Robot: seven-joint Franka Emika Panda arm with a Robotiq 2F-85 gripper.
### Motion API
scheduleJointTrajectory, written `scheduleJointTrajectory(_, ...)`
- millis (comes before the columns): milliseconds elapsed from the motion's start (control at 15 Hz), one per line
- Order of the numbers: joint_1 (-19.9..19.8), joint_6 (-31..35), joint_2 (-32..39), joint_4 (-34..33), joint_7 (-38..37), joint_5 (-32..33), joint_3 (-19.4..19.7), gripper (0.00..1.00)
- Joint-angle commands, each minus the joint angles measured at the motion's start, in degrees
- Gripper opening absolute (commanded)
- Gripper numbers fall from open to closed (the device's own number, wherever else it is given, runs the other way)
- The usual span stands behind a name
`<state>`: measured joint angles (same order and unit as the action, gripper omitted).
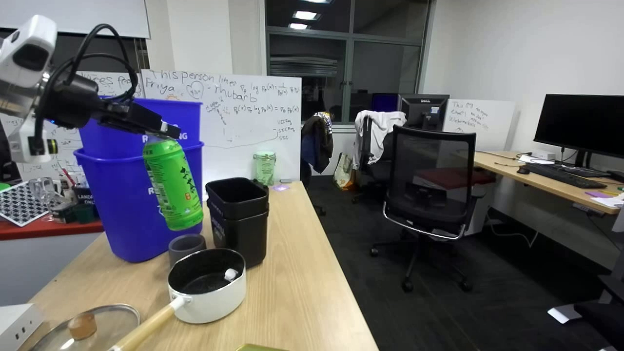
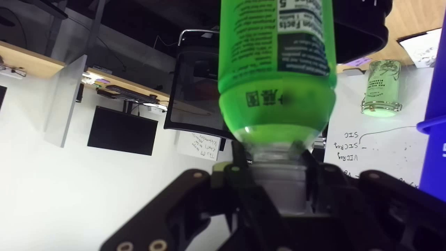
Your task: Move the green bottle to the right
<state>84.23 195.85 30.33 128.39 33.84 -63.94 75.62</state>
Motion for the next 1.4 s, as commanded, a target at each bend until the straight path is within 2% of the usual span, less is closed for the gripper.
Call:
scheduleJointTrajectory(0,0.0,0.0,0.0,0.0,0.0,0.0,0.0,0.36)
scheduleJointTrajectory(67,0.0,0.0,0.0,0.0,0.0,0.0,0.0,0.11)
scheduleJointTrajectory(600,-0.8,-2.8,7.5,3.7,-0.5,-4.2,5.4,0.11)
scheduleJointTrajectory(867,-1.3,-6.7,13.0,6.7,-2.5,-8.0,6.2,0.11)
scheduleJointTrajectory(1133,-1.3,-12.3,21.2,10.7,-8.7,-11.1,7.1,0.11)
scheduleJointTrajectory(1333,-1.1,-16.9,26.7,12.8,-15.8,-10.0,7.5,0.11)
